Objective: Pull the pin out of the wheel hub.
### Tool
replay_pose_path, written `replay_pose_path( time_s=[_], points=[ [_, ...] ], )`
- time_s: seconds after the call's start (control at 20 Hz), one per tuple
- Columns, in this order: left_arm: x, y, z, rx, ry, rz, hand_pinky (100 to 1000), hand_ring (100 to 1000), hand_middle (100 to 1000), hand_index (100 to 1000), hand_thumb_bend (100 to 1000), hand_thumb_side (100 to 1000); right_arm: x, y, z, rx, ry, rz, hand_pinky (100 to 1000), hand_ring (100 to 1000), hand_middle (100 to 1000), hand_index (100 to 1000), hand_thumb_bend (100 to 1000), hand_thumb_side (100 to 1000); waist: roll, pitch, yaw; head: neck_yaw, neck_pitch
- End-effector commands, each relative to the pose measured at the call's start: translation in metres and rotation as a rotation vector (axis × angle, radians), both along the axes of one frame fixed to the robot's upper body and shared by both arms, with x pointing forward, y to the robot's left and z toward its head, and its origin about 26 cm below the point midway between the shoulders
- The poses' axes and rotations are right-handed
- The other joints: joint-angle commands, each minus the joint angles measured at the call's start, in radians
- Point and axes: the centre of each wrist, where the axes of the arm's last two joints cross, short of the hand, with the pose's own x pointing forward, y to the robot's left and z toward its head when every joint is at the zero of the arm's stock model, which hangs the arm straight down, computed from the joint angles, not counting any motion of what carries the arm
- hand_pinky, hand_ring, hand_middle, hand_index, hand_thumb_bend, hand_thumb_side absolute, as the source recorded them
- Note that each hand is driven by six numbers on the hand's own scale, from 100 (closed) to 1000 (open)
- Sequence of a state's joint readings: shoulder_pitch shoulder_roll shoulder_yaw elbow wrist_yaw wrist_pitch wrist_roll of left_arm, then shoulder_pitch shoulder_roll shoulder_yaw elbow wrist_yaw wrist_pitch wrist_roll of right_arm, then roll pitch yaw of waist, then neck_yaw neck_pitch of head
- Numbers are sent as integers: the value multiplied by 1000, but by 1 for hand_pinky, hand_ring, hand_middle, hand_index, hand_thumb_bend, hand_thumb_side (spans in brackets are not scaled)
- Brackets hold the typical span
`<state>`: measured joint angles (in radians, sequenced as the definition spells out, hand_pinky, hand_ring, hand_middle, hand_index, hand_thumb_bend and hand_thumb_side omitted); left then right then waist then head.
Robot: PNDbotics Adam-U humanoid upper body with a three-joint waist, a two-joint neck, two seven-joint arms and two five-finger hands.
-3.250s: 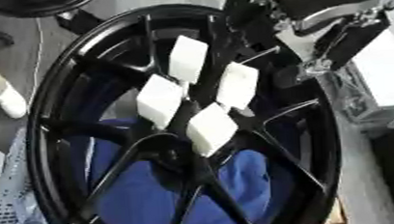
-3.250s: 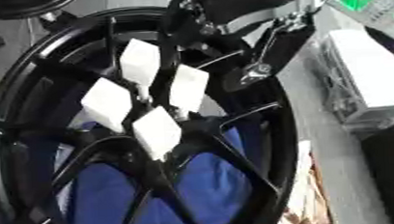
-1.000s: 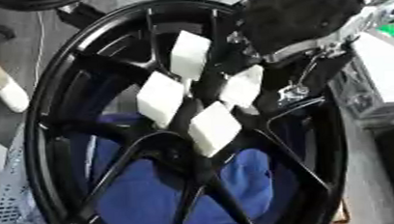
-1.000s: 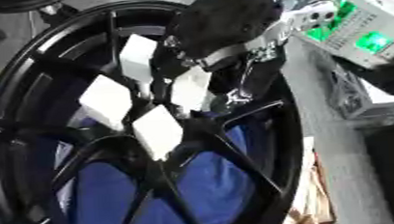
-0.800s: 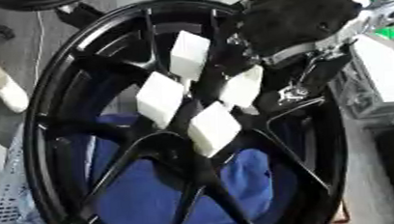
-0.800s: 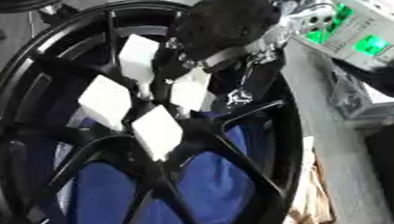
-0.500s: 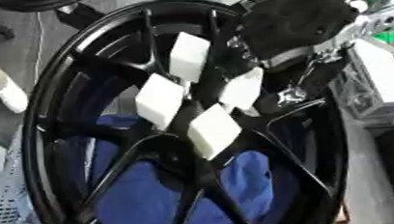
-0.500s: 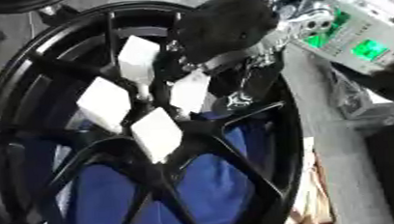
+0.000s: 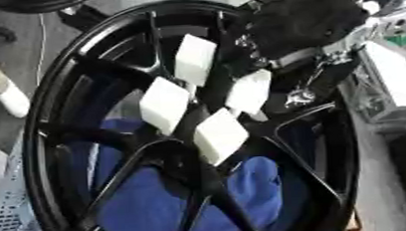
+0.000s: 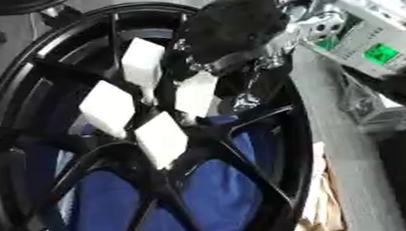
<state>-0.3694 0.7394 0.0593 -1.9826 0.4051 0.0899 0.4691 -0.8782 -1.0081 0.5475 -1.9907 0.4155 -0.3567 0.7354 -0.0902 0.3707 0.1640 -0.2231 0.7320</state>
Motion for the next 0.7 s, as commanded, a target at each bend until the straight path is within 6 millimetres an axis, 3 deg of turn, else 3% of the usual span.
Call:
replay_pose_path(
  time_s=[0.05, 0.7],
  points=[
    [-4, 0, 8, 20, -23, -6, 767, 699, 754, 741, 246, 873, -4, -5, 10, 0, -41, -22, 848, 816, 734, 805, 338, 100, 8, -15, 1, -5, -12],
    [-4, 0, 7, 17, -21, -7, 769, 701, 756, 740, 244, 878, -4, -5, 10, 35, -42, -22, 828, 778, 646, 726, 260, 100, 7, -15, -2, -6, -16]
  ],
)
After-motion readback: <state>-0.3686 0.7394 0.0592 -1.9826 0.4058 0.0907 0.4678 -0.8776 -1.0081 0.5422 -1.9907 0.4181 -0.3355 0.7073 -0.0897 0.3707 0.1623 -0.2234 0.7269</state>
